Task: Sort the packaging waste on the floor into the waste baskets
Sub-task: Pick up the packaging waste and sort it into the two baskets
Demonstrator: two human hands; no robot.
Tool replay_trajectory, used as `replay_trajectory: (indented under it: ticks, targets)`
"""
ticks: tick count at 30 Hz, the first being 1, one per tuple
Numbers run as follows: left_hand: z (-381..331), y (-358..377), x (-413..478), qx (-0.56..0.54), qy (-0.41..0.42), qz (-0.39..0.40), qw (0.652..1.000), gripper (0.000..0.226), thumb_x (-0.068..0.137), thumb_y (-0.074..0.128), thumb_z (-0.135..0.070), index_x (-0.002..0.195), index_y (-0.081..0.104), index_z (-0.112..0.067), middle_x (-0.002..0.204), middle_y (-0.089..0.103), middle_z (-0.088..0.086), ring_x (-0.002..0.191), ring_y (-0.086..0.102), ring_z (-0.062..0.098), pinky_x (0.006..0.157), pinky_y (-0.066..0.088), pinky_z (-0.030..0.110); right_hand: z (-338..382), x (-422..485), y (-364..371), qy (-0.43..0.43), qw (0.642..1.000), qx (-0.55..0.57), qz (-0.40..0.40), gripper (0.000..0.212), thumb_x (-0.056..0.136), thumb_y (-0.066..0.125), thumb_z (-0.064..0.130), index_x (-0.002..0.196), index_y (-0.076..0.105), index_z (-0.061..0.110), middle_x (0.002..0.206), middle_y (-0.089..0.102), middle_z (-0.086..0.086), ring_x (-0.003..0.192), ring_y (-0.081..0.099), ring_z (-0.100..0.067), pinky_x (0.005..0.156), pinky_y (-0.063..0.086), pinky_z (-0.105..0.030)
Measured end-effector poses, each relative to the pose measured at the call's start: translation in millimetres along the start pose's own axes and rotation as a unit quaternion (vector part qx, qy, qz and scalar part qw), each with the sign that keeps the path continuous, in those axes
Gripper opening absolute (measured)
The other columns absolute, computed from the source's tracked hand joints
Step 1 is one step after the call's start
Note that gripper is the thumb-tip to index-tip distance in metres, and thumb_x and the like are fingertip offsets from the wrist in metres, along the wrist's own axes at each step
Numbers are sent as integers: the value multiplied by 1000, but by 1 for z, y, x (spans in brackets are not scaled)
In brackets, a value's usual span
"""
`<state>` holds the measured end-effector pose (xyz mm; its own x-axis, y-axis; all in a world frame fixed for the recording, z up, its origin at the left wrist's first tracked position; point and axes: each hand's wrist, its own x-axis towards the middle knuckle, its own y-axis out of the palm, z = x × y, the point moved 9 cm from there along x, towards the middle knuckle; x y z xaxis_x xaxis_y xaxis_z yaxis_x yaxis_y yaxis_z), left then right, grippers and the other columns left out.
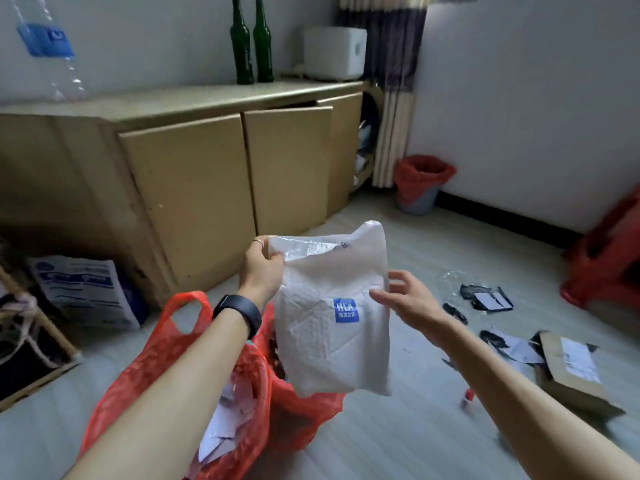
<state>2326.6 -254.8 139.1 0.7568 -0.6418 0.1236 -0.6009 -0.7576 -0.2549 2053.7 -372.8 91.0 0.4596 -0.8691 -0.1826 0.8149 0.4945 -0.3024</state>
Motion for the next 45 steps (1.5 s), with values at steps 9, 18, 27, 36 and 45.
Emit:
replay_trajectory:
  ticks: [9,18,27,36,45]
  targets:
    - [-3,132,-112,-6,-66,317,946,48,80,79,-9,119,52,-18,96,65,7,74,60,13,57,50,18,-67,-70,-148,55,970,60,-228,25,76,83,25,85,61,19,91,70,-11,70,61,-19,65,54,-36]
    - [-1,180,-145,76,-11,367,927,52,72,80,6,119,66,-11,104,70,5,89,64,11,71,49,8,-95,-125,-174,45,995,-75,-53,65,71,85,2,130,61,19,108,70,-2,93,69,-12,85,58,-29]
    - [-19,182,-152,241,167,239,926,24,73,80,-42,79,69,-21,86,61,4,81,58,16,74,46,29,-83,-128,-207,-45,951,-243,-188,19,90,70,38,87,69,19,99,62,0,90,59,-19,73,43,-29]
    - [16,203,-201,-34,-86,471,877,61,71,89,-22,125,61,-10,117,71,11,108,68,25,97,52,42,-108,-120,-204,30,987,55,-150,18,92,69,29,105,72,17,96,73,3,78,63,-8,63,44,-18]
    - [26,160,-172,-76,-140,287,945,36,71,82,5,105,69,0,100,73,20,85,72,28,71,61,35,-121,-131,-147,133,985,23,111,53,71,86,32,119,65,24,108,75,0,101,69,-20,98,47,-41]
